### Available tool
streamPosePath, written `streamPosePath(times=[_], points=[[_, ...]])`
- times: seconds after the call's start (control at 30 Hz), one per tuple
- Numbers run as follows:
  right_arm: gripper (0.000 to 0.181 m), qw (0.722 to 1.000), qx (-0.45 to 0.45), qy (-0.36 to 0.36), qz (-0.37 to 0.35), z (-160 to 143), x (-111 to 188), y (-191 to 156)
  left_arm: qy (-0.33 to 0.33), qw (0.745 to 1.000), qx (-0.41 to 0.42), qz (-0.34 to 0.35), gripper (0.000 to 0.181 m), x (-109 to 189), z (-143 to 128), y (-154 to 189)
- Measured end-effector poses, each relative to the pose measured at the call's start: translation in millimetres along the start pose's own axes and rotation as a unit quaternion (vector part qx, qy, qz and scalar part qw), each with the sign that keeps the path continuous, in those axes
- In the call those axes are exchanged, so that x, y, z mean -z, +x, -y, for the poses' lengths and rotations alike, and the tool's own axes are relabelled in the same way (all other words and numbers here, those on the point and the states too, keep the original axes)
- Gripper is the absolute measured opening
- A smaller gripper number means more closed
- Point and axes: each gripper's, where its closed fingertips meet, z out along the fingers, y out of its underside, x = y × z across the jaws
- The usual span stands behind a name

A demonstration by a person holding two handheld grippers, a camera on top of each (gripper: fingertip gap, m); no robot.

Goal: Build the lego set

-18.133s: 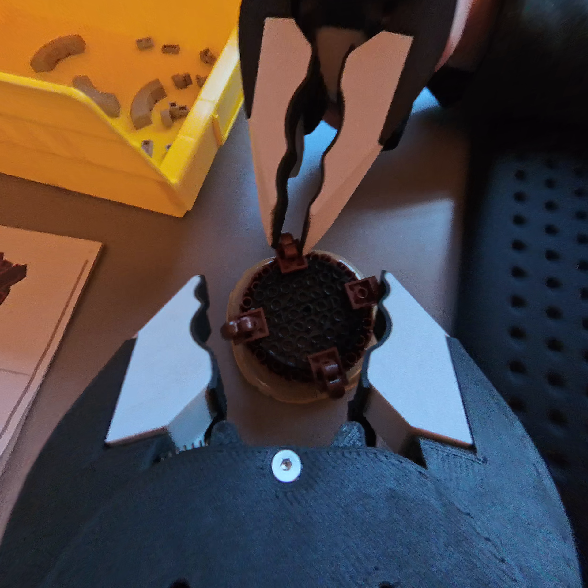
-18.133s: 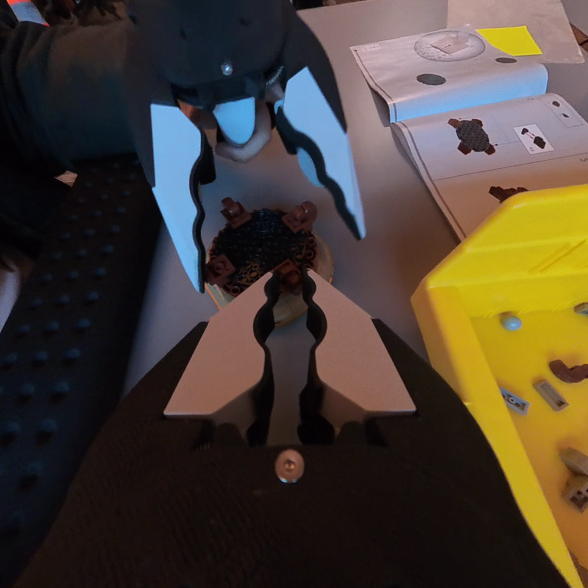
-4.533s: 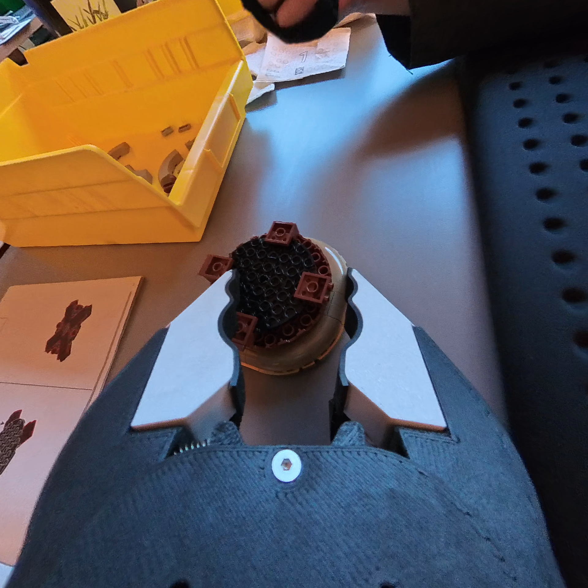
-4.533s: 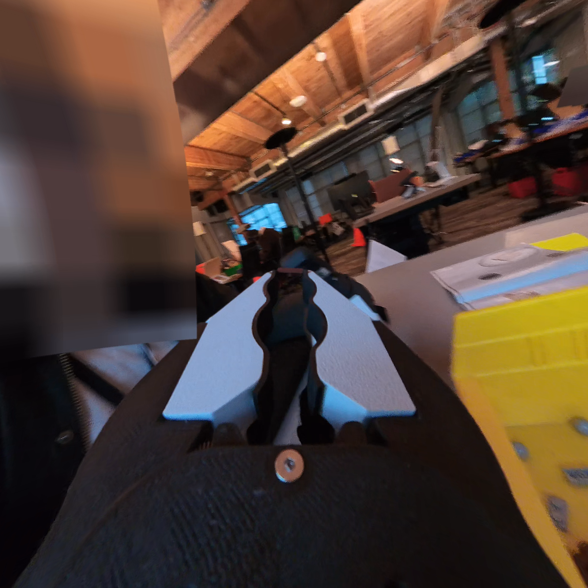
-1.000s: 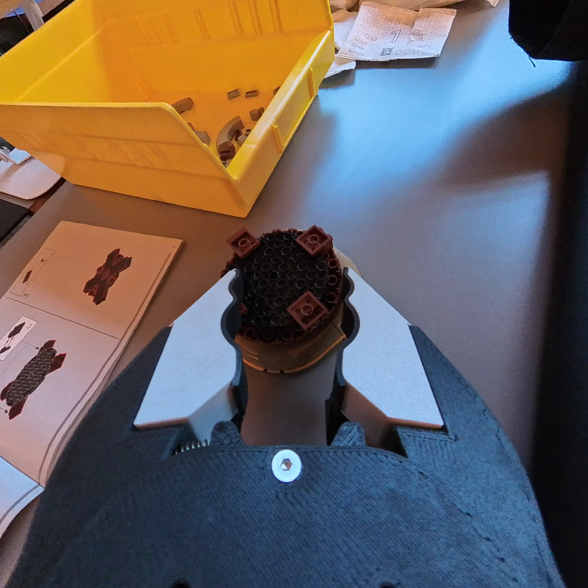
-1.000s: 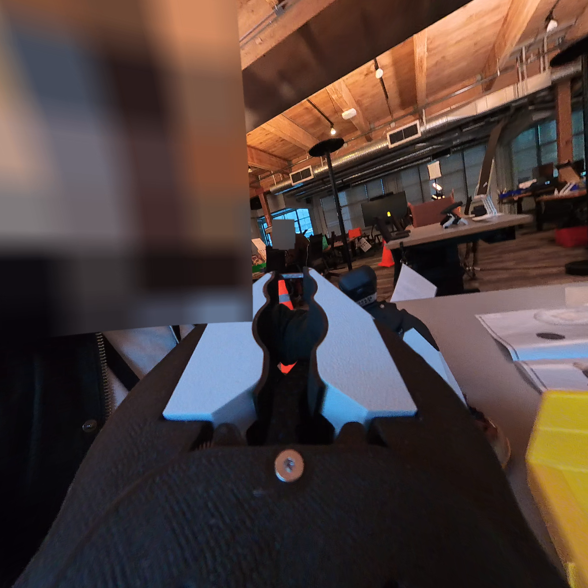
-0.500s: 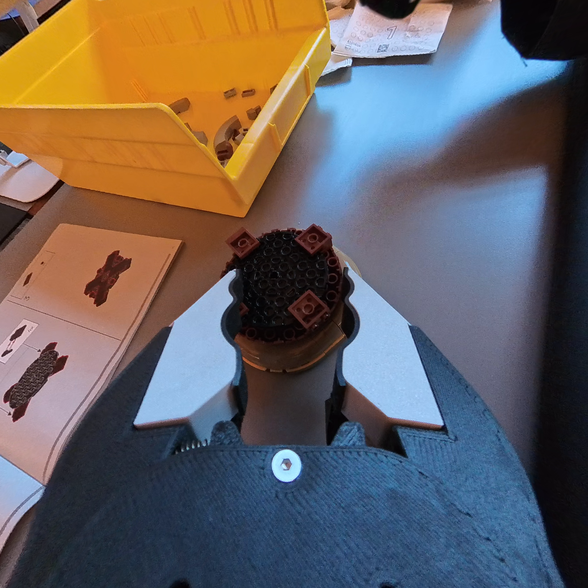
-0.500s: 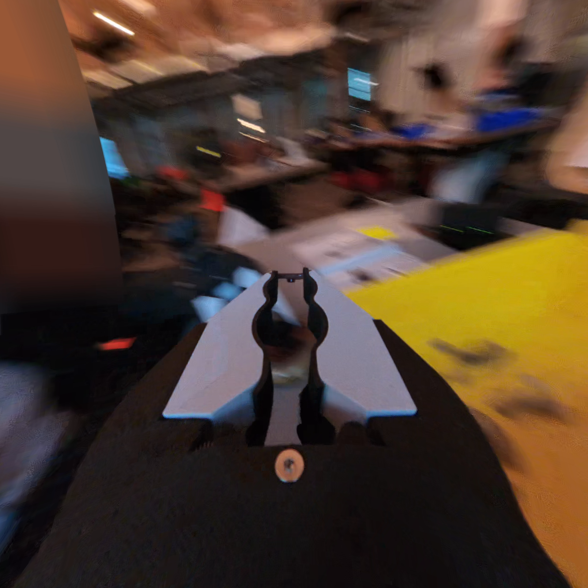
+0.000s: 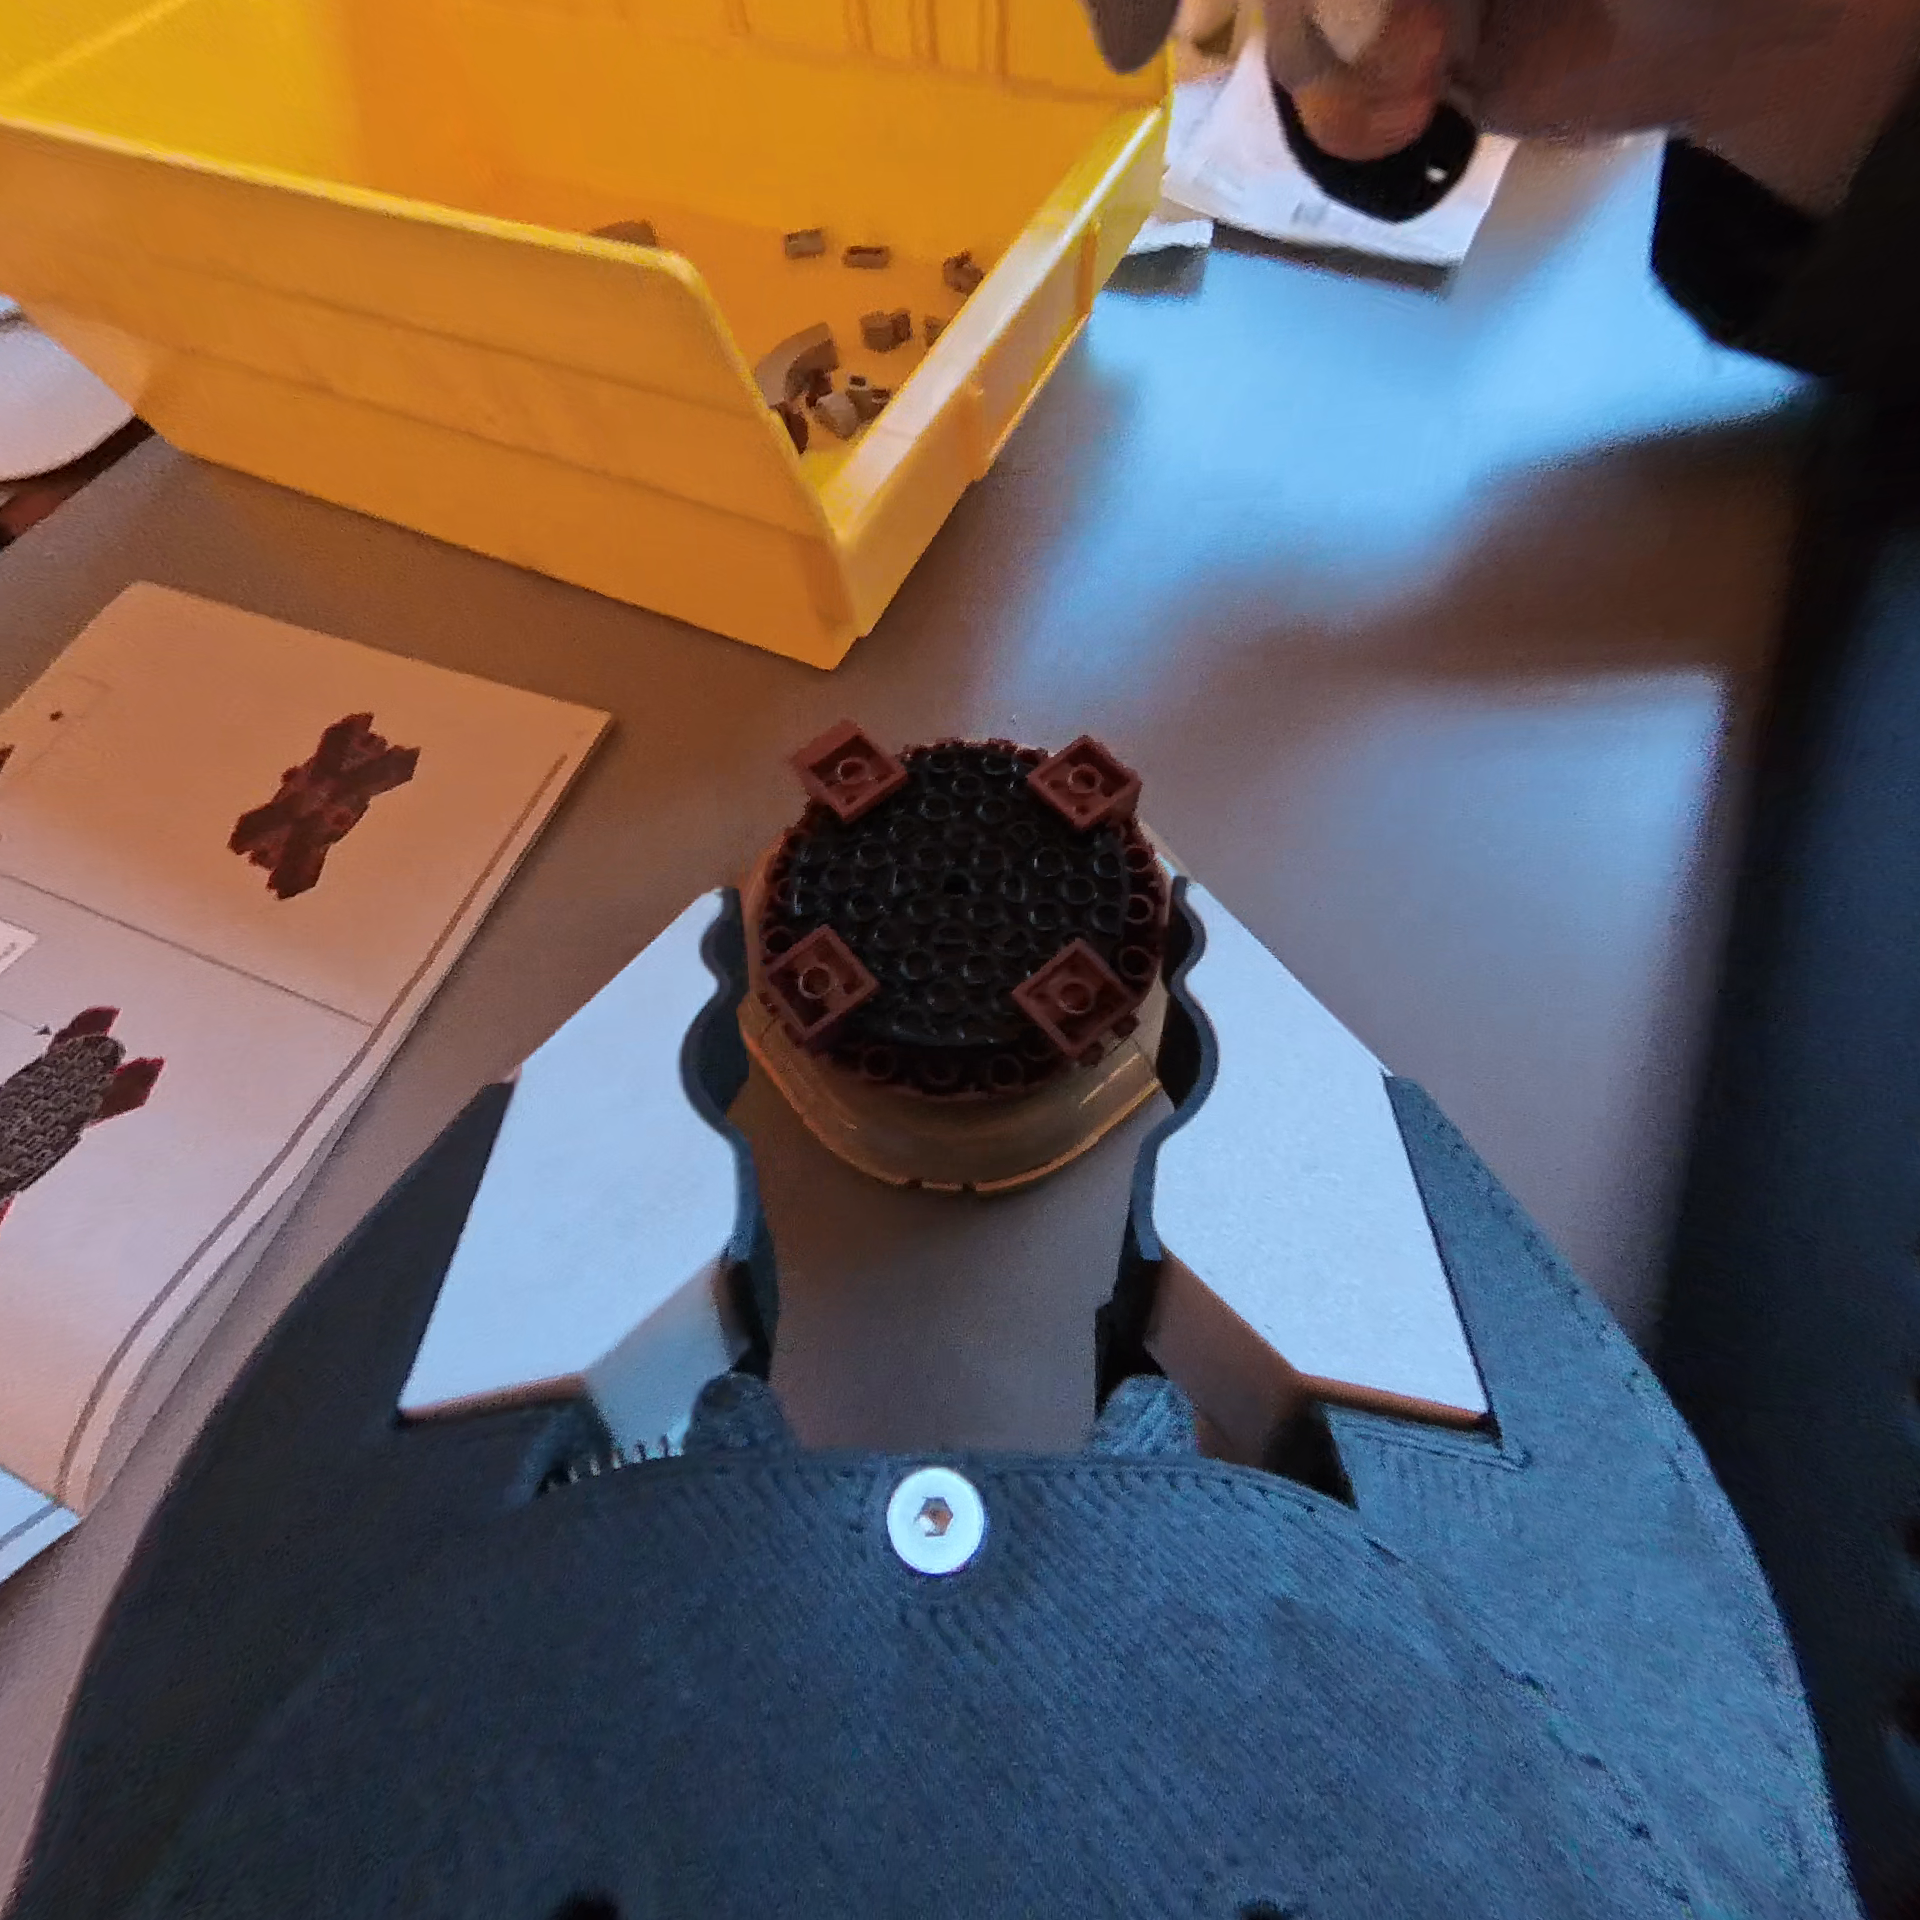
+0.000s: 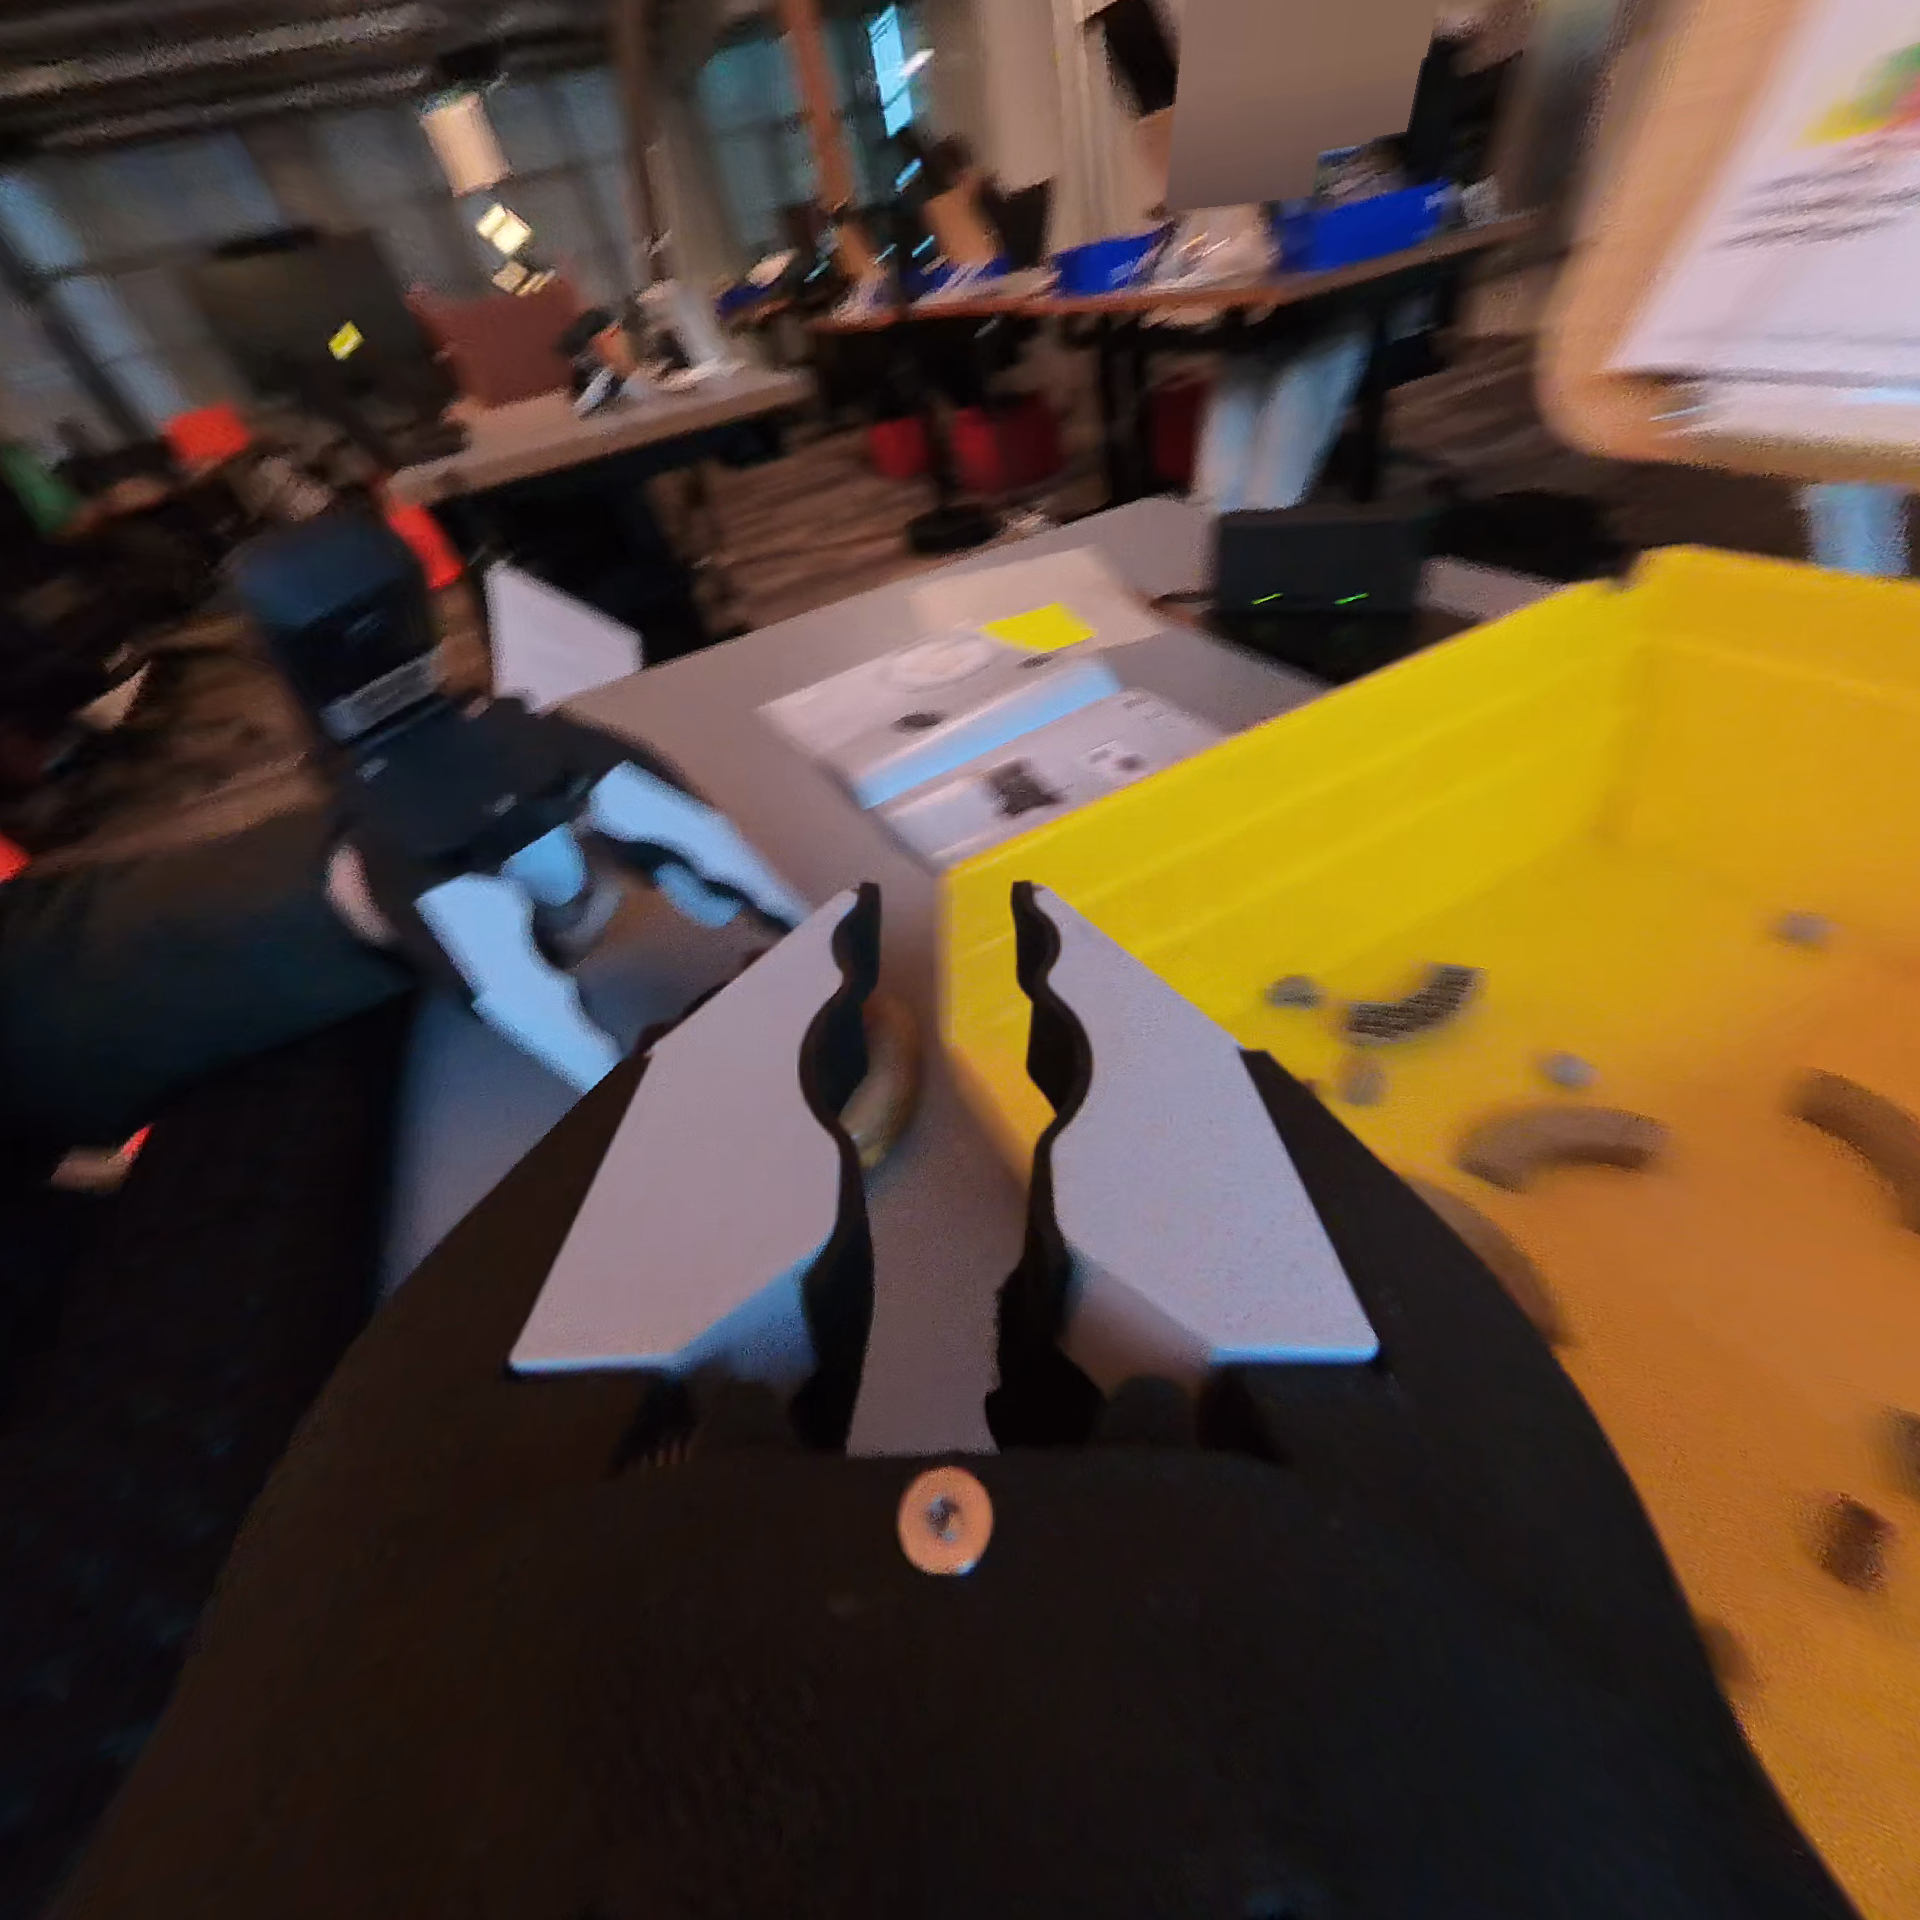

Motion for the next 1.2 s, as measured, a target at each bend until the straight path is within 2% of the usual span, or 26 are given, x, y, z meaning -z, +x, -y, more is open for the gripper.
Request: streamPosePath(times=[0.1, 0.17, 0.23, 0.33, 0.4, 0.47, 0.53, 0.63, 0.7, 0.77, 0.83, 0.9, 1.0, 1.2], points=[[0.024, 0.993, 0.04, -0.1, 0.057, -40.4, -29.0, -40.4, -0.008, 1.0, -0.019, 0.009, 0.081, -0.1, -2.8, -1.9], [0.033, 0.982, 0.055, -0.16, 0.083, -66.6, -41.1, -58.1, -0.01, 0.999, -0.028, 0.012, 0.08, 2.4, -3.8, -3.8], [0.038, 0.976, 0.066, -0.177, 0.109, -80.7, -49.5, -72.1, -0.012, 1.0, -0.025, 0.003, 0.077, 5.1, -6.5, -4.1], [0.042, 0.962, 0.089, -0.223, 0.13, -104.2, -55.0, -82.0, -0.02, 1.0, -0.01, 0.005, 0.083, 10.5, -12.2, -13.0], [0.034, 0.959, 0.112, -0.218, 0.142, -105.0, -54.0, -87.6, -0.034, 0.999, 0.001, 0.018, 0.084, 18.0, -18.5, -25.3], [0.024, 0.945, 0.09, -0.24, 0.202, -111.8, -46.4, -107.7, -0.035, 0.998, 0.014, 0.048, 0.073, 26.5, -23.5, -41.9], [0.024, 0.938, 0.068, -0.236, 0.246, -108.5, -41.9, -123.9, -0.019, 0.998, 0.025, 0.045, 0.071, 30.3, -23.3, -45.2], [0.025, 0.953, 0.141, -0.204, 0.176, -90.8, -40.7, -95.7, 0.018, 0.999, 0.031, 0.02, 0.073, 27.7, -9.5, -36.3], [0.026, 0.962, 0.174, -0.178, 0.108, -79.8, -41.7, -67.2, 0.048, 0.999, -0.004, 0.017, 0.074, 22.8, 5.4, -26.2], [0.031, 0.962, 0.179, -0.192, 0.07, -84.2, -44.5, -48.6, 0.065, 0.996, -0.059, 0.026, 0.072, 14.8, 18.6, -15.2], [0.03, 0.96, 0.183, -0.205, 0.055, -90.5, -50.2, -42.1, 0.058, 0.99, -0.12, 0.044, 0.067, 3.8, 21.7, -7.7], [0.028, 0.957, 0.191, -0.215, 0.042, -95.2, -54.6, -36.9, 0.017, 0.985, -0.16, 0.057, 0.063, -8.4, 10.7, -6.6], [0.013, 0.959, 0.176, -0.216, 0.05, -97.7, -57.1, -37.7, -0.008, 0.988, -0.151, 0.041, 0.068, -17.5, -1.4, -2.2], [0.017, 0.967, 0.124, -0.214, 0.056, -98.8, -58.9, -35.5, -0.015, 0.979, -0.193, 0.062, 0.074, -19.9, -6.2, -1.7]])
